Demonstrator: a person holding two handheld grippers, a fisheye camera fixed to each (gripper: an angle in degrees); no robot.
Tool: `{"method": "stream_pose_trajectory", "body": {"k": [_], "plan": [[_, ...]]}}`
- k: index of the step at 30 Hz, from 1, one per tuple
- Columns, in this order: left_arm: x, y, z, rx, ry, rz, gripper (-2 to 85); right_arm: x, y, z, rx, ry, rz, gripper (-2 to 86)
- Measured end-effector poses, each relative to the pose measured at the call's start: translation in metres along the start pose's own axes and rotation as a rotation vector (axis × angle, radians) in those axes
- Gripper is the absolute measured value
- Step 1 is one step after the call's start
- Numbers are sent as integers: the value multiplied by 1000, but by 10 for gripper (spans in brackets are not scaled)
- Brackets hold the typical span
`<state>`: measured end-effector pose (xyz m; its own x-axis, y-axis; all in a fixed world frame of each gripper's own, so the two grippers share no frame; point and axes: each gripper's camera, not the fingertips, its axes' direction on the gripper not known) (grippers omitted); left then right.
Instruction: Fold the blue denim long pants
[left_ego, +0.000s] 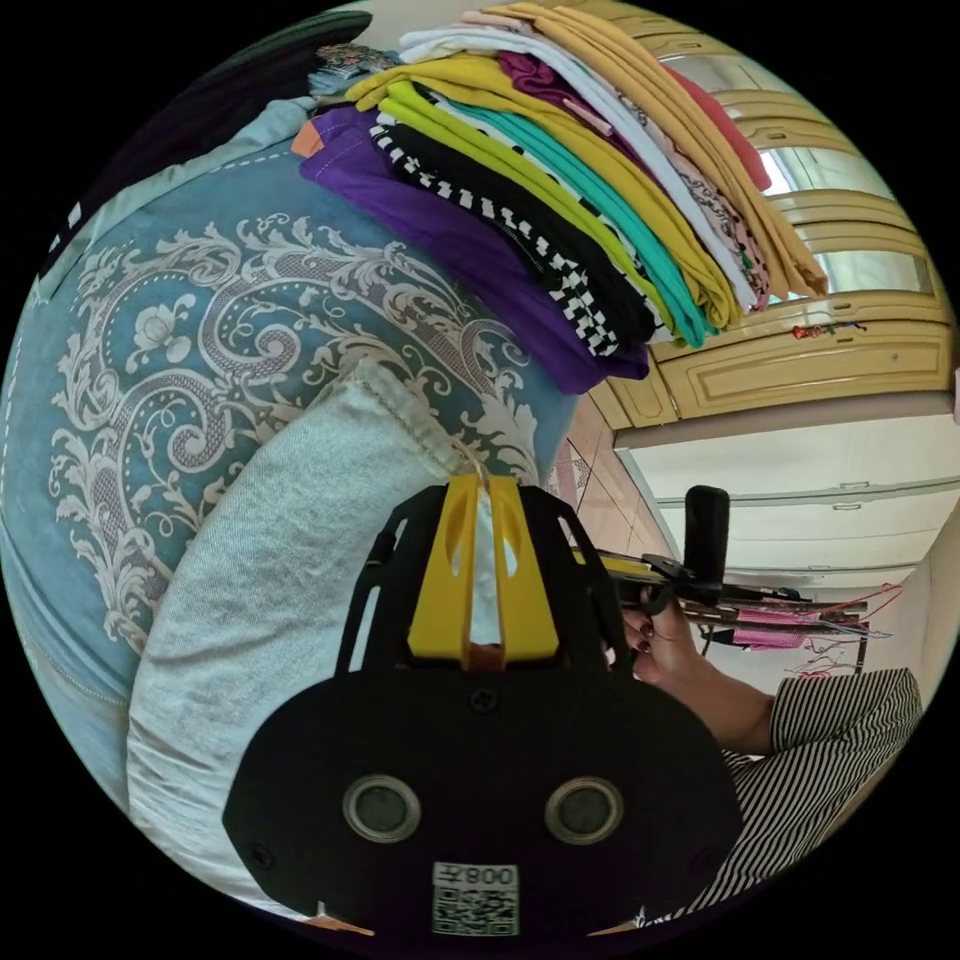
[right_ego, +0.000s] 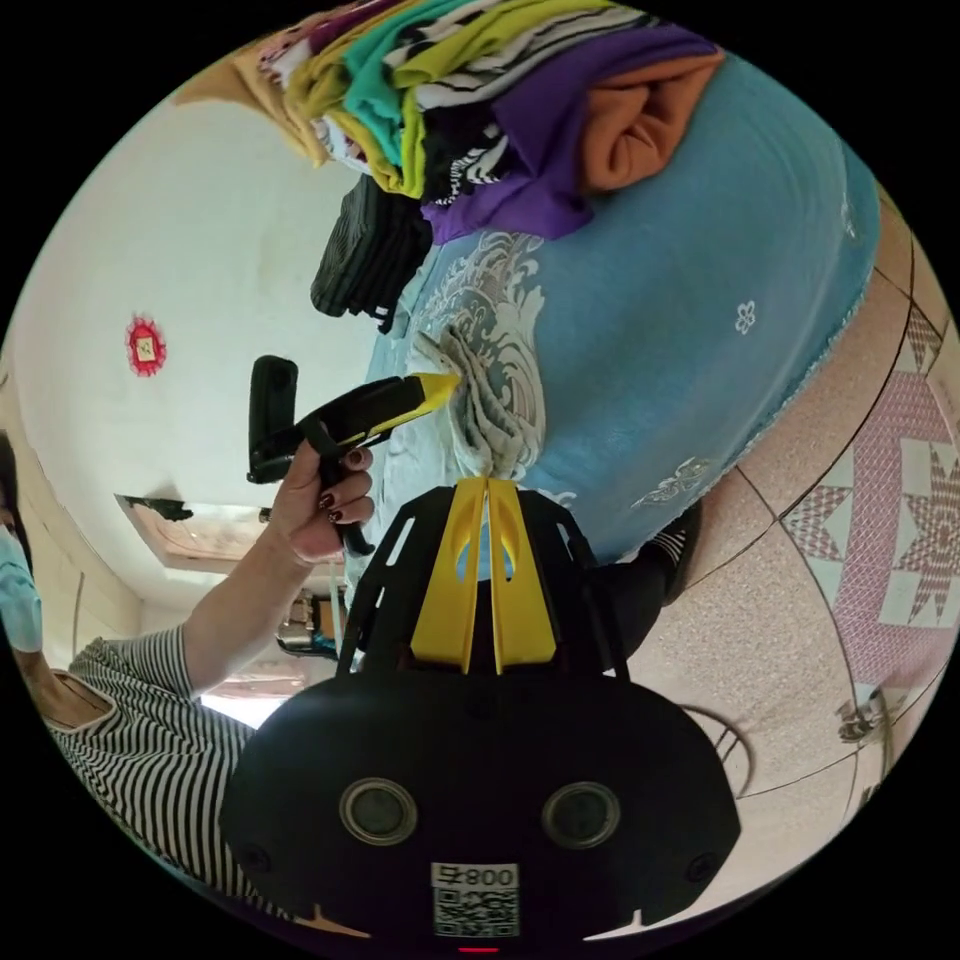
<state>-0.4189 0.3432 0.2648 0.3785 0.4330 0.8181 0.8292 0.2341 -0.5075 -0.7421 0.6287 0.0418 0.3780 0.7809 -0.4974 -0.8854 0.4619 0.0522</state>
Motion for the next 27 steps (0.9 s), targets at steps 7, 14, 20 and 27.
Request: {"method": "stream_pose_trajectory", "body": {"k": [7, 14, 20, 27], "plan": [[-4, 29, -36, 149, -161, 72, 6, -23, 1, -10, 84, 9, -19, 0], [-45, 33, -13, 60, -234, -65, 3, -123, -29, 55, -53, 255, -306, 0], [-54, 61, -18, 73, -257, -7, 4, -158, -43, 97, -79, 393, -344, 0], [-83, 206, -78, 284, -144, -10, 17, -241, -53, 134, -139, 436, -510, 2]]}}
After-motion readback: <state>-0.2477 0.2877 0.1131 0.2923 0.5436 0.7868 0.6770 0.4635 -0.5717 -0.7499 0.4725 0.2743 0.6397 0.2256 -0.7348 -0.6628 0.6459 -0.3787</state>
